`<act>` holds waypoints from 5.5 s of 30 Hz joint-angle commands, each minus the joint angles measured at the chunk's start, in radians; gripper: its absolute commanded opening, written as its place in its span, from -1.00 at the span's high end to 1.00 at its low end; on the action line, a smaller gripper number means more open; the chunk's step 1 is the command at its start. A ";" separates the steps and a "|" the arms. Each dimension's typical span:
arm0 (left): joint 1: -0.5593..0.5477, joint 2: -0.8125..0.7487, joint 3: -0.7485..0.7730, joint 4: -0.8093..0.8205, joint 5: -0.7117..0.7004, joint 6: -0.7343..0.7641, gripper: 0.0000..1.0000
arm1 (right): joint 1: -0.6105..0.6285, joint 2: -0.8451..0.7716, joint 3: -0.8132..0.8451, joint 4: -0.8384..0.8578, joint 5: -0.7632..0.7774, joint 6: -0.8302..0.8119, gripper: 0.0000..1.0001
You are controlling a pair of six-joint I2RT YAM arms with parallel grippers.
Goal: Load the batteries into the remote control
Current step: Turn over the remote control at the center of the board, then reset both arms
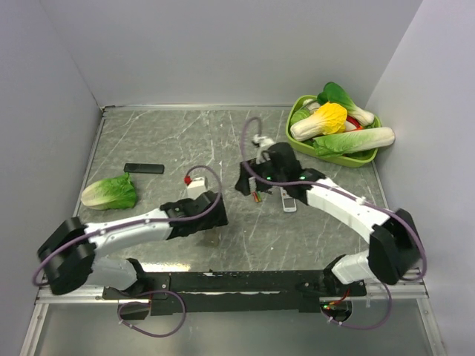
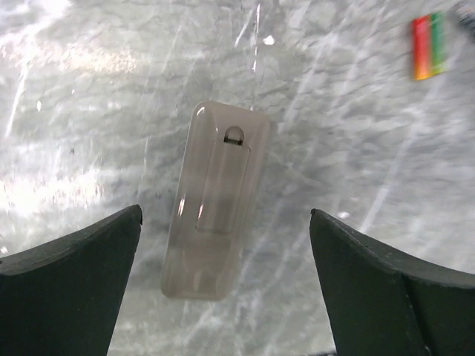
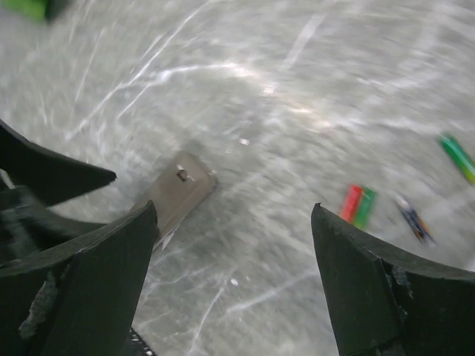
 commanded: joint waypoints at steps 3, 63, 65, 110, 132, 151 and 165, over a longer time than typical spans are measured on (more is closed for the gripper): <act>0.015 0.183 0.136 -0.077 0.039 0.124 -0.95 | -0.119 -0.188 -0.112 -0.112 -0.112 0.200 -0.96; 0.125 -0.646 -0.350 0.823 0.363 0.031 0.70 | 0.057 0.114 -0.343 1.415 -0.836 0.720 -0.61; 0.124 -0.659 -0.360 0.847 0.373 0.029 0.69 | 0.057 0.142 -0.335 1.475 -0.858 0.788 -0.26; 0.124 -0.892 0.051 -0.143 -0.292 0.341 -0.99 | -0.537 0.116 0.013 -0.617 0.302 -0.054 0.96; 0.124 -0.922 0.050 -0.147 -0.289 0.340 -0.99 | -0.573 -0.382 -0.004 -0.554 0.083 0.004 -0.99; 0.125 -1.056 0.061 -0.218 -0.455 0.290 -0.99 | -0.546 -1.249 -0.317 -0.172 0.099 0.015 -0.99; 0.124 -1.126 0.050 -0.258 -0.513 0.236 -0.99 | -0.515 -1.321 -0.358 -0.160 0.170 -0.011 -0.99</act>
